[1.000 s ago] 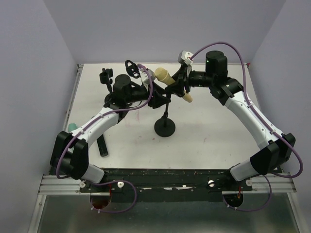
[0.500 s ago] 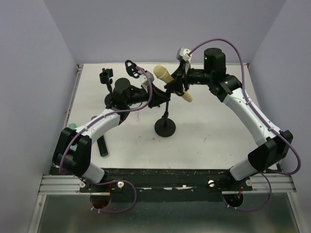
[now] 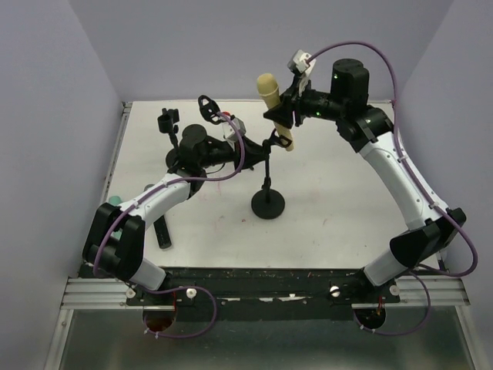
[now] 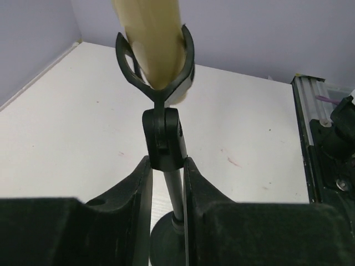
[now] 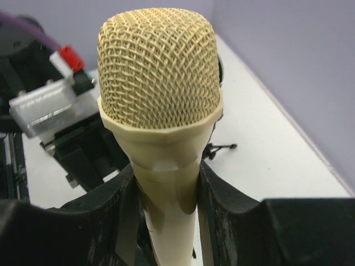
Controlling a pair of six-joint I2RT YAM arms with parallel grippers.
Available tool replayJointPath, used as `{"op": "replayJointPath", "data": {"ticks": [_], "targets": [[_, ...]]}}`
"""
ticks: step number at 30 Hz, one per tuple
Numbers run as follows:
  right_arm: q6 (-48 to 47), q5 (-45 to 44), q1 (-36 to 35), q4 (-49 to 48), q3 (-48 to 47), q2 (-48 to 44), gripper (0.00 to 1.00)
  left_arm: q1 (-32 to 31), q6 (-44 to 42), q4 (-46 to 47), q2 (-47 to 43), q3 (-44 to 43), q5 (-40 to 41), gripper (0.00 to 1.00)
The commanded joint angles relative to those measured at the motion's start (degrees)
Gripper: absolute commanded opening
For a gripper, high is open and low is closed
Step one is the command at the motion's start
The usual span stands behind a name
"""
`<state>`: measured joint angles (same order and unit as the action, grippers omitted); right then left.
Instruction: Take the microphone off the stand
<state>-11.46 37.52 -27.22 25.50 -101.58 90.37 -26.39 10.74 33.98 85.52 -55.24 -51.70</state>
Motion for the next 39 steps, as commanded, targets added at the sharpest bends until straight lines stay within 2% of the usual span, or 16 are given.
{"op": "replayJointPath", "data": {"ticks": [1,7,12,16,18,22,24,28,31,34,39], "targets": [[2.06,-8.33,2.17,-15.11,-7.92,-1.16,0.01,-1.56,-7.66,-9.89,0.27,2.69,-3.67,0.00],[2.59,-10.80,2.35,-18.47,-13.47,0.25,0.01,-1.73,-7.75,-11.56,-0.08,2.07,-2.97,0.00],[2.15,-10.89,2.52,-18.90,-5.93,-3.44,0.01,-1.73,-9.25,-14.28,-1.23,-0.21,-3.40,0.00],[1.62,-11.32,2.44,-18.73,-5.64,-4.15,0.01,-1.64,-9.16,-17.44,-2.54,-2.32,-3.40,0.00],[1.18,-11.06,2.44,-17.68,-6.00,-4.23,0.00,-1.56,-9.42,-20.86,-4.03,-3.72,-2.97,0.07],[2.41,-8.17,2.44,-18.02,-3.37,-5.55,0.01,-1.21,-10.48,-26.06,-9.04,-5.31,-0.60,0.44],[4.07,-5.80,2.44,-19.25,-1.79,-5.99,0.01,-1.12,-12.76,-28.25,-11.59,-6.71,0.98,0.59],[9.34,-0.88,2.52,-22.94,0.33,-5.47,0.00,-1.12,-11.28,-32.21,-14.15,-12.94,7.83,0.78],[13.81,5.26,2.44,-26.88,1.38,-4.85,0.01,-1.20,-8.29,-35.80,-12.75,-20.40,13.02,0.86],[20.93,9.40,2.35,-32.08,2.53,-4.06,0.01,-1.03,-6.36,-38.10,-9.85,-27.18,12.07,0.89],[26.49,14.85,2.35,-35.16,2.53,-2.57,0.01,-0.94,-2.05,-36.18,-6.07,-32.46,10.84,0.92]]}}
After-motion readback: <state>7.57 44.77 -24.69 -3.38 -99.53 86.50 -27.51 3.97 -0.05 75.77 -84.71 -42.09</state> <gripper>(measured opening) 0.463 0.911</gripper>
